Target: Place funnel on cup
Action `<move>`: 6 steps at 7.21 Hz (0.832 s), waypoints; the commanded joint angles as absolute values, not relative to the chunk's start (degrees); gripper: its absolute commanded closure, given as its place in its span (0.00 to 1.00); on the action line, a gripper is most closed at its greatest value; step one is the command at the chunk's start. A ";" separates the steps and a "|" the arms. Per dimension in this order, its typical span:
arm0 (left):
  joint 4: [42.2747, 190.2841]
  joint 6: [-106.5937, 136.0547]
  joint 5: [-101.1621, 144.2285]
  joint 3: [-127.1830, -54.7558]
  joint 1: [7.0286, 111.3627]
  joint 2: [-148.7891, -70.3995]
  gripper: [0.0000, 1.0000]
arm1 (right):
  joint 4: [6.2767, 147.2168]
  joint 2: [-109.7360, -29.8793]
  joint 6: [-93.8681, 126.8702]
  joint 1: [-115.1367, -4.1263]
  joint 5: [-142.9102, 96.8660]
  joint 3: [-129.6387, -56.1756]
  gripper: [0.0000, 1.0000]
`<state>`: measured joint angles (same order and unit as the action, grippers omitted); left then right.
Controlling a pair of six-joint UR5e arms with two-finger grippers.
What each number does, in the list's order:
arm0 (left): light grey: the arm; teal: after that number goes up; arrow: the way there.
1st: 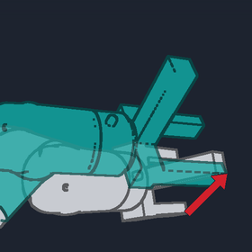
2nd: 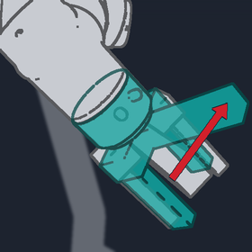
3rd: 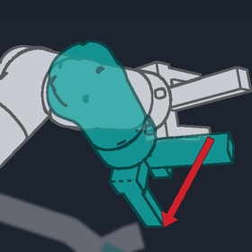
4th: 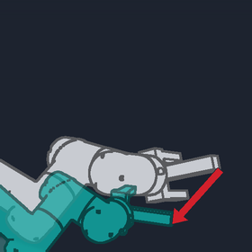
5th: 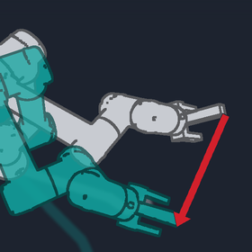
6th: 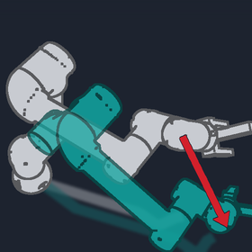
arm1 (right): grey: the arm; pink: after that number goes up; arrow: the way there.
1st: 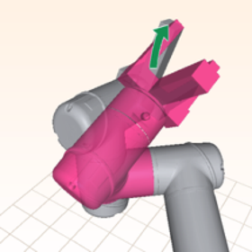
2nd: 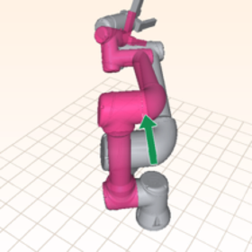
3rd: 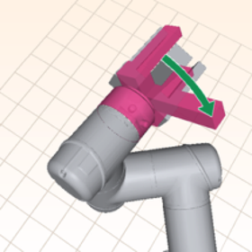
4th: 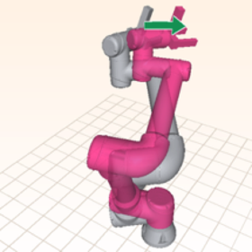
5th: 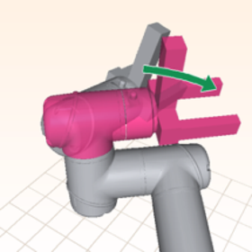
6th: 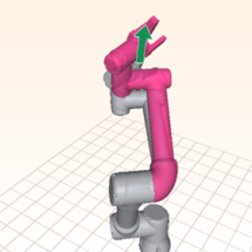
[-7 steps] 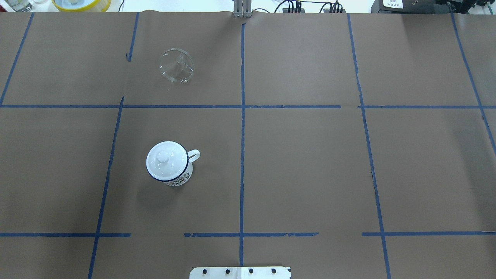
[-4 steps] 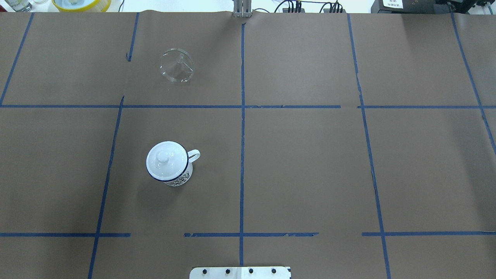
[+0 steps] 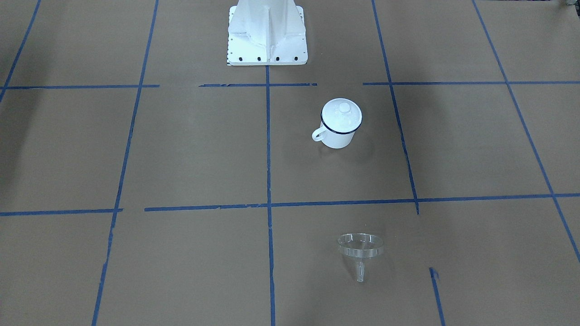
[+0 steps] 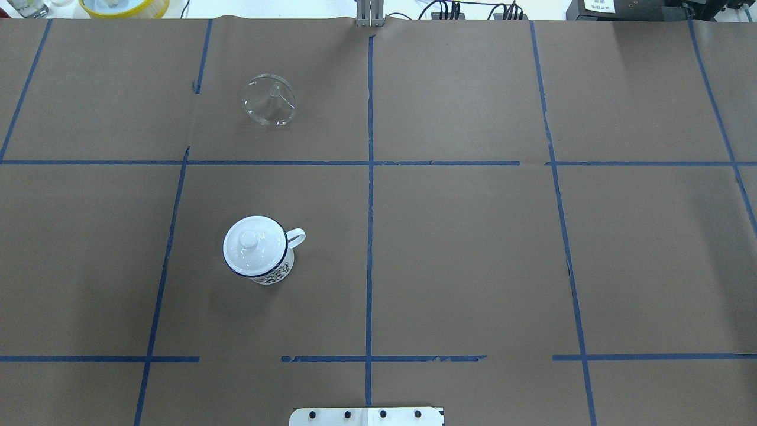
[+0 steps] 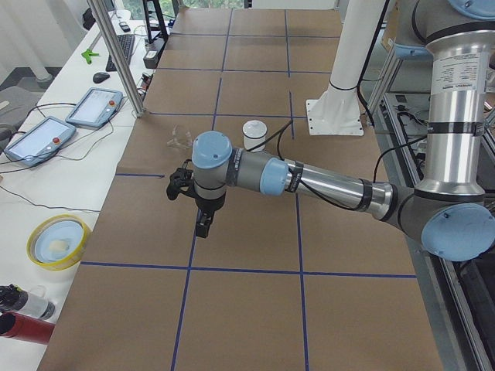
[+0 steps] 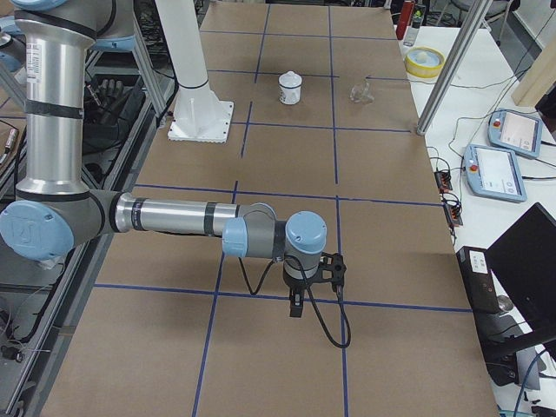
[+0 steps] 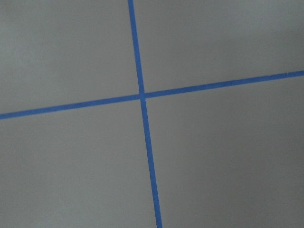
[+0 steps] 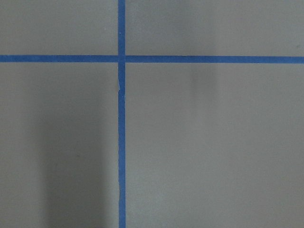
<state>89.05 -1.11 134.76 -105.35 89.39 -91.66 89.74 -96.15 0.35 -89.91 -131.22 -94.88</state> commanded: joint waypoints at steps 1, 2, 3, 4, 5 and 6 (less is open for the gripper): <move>93.39 2.62 135.17 -106.07 89.47 -97.38 0.00 | 89.74 -96.15 0.35 -89.91 -131.22 -94.92 0.00; 95.69 13.86 135.18 -106.87 89.39 -97.21 0.00 | 89.74 -96.15 0.35 -89.91 -131.22 -94.92 0.00; 103.20 18.59 135.44 -107.40 85.99 -97.56 0.00 | 89.74 -96.15 0.35 -89.91 -131.22 -94.92 0.00; 103.88 19.94 139.01 -107.75 78.13 -97.82 0.00 | 89.74 -96.15 0.35 -89.91 -131.22 -94.92 0.00; 104.15 31.61 137.39 -109.67 72.65 -98.69 0.00 | 89.74 -96.15 0.35 -89.91 -131.22 -94.92 0.00; 103.89 42.17 130.50 -113.43 65.03 -99.75 0.00 | 89.74 -96.15 0.35 -89.91 -131.22 -94.83 0.00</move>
<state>103.61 30.27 135.66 -109.97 73.41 -98.64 89.73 -96.15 0.35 -89.91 -131.22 -94.91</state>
